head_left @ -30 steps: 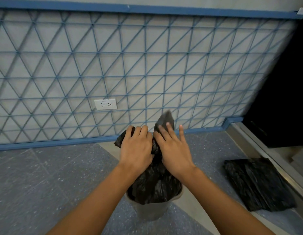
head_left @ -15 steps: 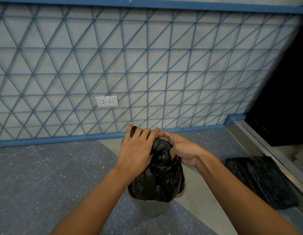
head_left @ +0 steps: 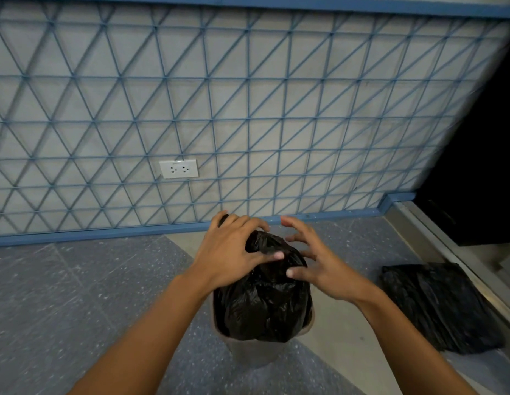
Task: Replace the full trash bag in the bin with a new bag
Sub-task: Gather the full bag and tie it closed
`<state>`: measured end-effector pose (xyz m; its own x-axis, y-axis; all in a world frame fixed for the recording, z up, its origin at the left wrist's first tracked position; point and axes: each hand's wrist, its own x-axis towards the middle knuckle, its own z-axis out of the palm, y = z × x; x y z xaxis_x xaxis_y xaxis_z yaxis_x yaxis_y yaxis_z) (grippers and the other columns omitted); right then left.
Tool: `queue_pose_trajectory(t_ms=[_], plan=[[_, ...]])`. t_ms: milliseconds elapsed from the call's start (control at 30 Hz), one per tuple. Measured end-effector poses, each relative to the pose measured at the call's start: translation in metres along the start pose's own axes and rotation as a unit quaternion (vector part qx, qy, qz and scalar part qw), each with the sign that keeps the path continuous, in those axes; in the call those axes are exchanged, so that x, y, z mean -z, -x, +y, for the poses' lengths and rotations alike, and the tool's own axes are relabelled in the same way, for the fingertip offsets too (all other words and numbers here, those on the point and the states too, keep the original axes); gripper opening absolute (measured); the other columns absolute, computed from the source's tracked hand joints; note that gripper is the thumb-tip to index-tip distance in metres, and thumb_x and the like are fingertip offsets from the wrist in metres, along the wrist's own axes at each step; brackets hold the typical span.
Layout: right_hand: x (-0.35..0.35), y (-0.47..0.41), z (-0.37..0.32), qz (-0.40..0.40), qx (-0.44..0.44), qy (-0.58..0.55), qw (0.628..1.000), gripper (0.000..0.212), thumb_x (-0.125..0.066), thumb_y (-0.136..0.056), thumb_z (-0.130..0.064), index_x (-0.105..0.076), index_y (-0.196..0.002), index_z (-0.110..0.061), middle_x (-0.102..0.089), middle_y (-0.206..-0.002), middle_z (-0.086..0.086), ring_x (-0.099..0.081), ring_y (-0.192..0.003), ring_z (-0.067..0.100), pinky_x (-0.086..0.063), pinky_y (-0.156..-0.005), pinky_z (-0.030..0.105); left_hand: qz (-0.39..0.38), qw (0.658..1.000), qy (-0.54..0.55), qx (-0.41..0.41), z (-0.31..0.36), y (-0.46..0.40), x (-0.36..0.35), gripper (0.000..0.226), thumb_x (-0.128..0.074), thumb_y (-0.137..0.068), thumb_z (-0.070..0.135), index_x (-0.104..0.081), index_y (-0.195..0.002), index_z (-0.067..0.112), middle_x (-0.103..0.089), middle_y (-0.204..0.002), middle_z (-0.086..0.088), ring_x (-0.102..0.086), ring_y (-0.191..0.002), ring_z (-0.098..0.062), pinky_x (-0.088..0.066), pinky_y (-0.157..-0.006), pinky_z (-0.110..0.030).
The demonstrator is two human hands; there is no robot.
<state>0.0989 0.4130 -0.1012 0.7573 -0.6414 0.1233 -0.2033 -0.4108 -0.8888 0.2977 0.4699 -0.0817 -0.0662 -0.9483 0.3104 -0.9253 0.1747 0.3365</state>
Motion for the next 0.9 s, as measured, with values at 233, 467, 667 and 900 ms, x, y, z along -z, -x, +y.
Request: queue_pose_trajectory(t_ms=[233,467,667,900], plan=[[-0.047,-0.018,0.002,0.204,0.055,0.122,0.97,0.062,-0.071,-0.077,-0.014,-0.047,-0.133,-0.026,-0.046,-0.133,-0.004,-0.044,-0.126,0.012,-0.039,-0.107,0.037,0.073,0.996,0.006,0.05,0.015,-0.005,-0.003,0.072,-0.015,-0.082,0.074,-0.065,-0.108,0.029,-0.056,-0.094,0.011,-0.048,-0.106,-0.013,-0.011,-0.11,-0.034],[-0.073,-0.014,0.013,0.325,0.088,0.072,0.939,0.031,-0.057,-0.086,-0.025,-0.066,-0.113,-0.014,-0.049,-0.115,-0.019,-0.054,-0.108,0.011,-0.047,-0.094,0.04,0.259,0.727,0.481,0.416,0.014,0.053,-0.016,0.05,-0.04,-0.086,0.063,-0.047,-0.126,0.034,-0.046,-0.129,0.013,-0.043,-0.113,-0.003,-0.031,-0.103,-0.031],[-0.083,-0.005,0.009,0.325,0.131,0.227,0.909,0.038,-0.048,-0.087,-0.025,-0.055,-0.124,-0.031,-0.053,-0.131,-0.006,-0.048,-0.109,0.018,-0.038,-0.09,0.044,-0.012,0.686,0.635,0.355,0.012,0.042,-0.022,0.082,-0.043,-0.065,0.08,-0.068,-0.109,0.016,-0.074,-0.103,-0.006,-0.07,-0.097,-0.017,-0.055,-0.079,-0.028],[-0.088,0.012,0.0,0.252,0.187,0.34,0.886,0.044,-0.023,-0.102,-0.033,-0.063,-0.118,-0.025,-0.043,-0.147,-0.002,-0.031,-0.138,0.022,-0.027,-0.106,0.042,0.032,0.809,0.521,0.27,0.007,-0.011,-0.018,0.029,-0.051,-0.094,0.025,-0.066,-0.074,0.01,-0.071,-0.069,-0.009,-0.067,-0.065,-0.017,-0.052,-0.068,-0.023]])
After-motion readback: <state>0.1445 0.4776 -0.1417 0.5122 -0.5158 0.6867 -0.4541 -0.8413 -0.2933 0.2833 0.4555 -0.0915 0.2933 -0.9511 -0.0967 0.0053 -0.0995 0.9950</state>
